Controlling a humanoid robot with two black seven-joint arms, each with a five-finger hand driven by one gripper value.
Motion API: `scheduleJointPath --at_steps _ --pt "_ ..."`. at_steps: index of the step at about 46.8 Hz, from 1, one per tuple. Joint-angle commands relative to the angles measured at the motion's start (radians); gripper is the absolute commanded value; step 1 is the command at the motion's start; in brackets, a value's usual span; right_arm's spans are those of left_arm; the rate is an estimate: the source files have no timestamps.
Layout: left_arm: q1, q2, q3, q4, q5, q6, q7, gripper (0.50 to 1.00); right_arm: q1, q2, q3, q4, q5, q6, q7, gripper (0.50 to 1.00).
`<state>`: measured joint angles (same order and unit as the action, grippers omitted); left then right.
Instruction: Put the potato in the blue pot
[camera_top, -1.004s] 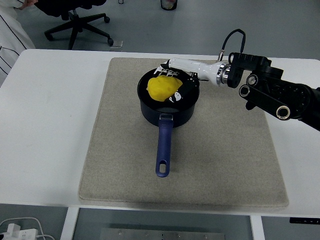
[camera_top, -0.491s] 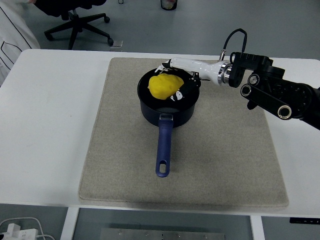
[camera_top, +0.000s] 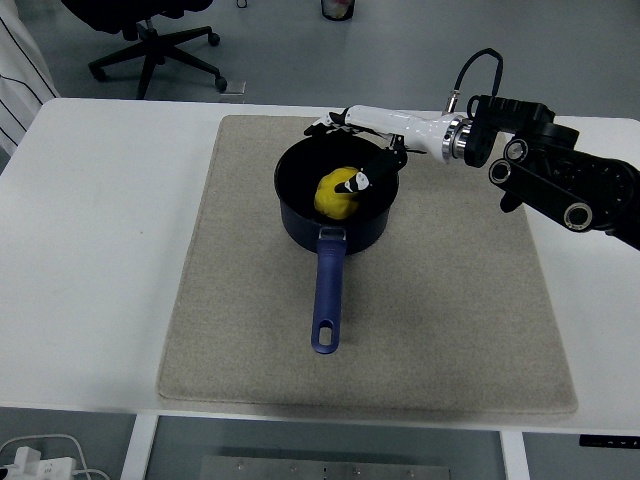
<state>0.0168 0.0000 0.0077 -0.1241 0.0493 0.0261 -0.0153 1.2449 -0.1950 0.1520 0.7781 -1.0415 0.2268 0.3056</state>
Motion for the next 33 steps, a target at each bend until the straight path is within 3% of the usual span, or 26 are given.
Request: scheduleJointPath --at_steps 1,18,24,28,33 --pt "0.000 0.000 0.000 0.000 0.000 0.000 0.000 0.996 -0.004 -0.033 0.004 0.003 0.050 0.031 0.000 0.858" --pt "0.000 0.000 0.000 0.000 0.000 0.000 0.000 0.996 -0.031 -0.109 0.078 0.000 0.362 0.023 0.000 0.858" --pt "0.000 0.000 0.000 0.000 0.001 0.000 0.000 0.996 -0.064 -0.127 0.090 0.001 0.414 -0.050 0.007 0.862" --pt "0.000 0.000 0.000 0.000 0.000 0.000 0.000 0.996 -0.099 -0.129 0.129 0.000 0.445 -0.076 0.007 0.927" --pt "0.000 0.000 0.000 0.000 0.000 0.000 0.000 0.996 -0.154 -0.130 0.193 0.000 0.509 -0.066 0.003 0.928"
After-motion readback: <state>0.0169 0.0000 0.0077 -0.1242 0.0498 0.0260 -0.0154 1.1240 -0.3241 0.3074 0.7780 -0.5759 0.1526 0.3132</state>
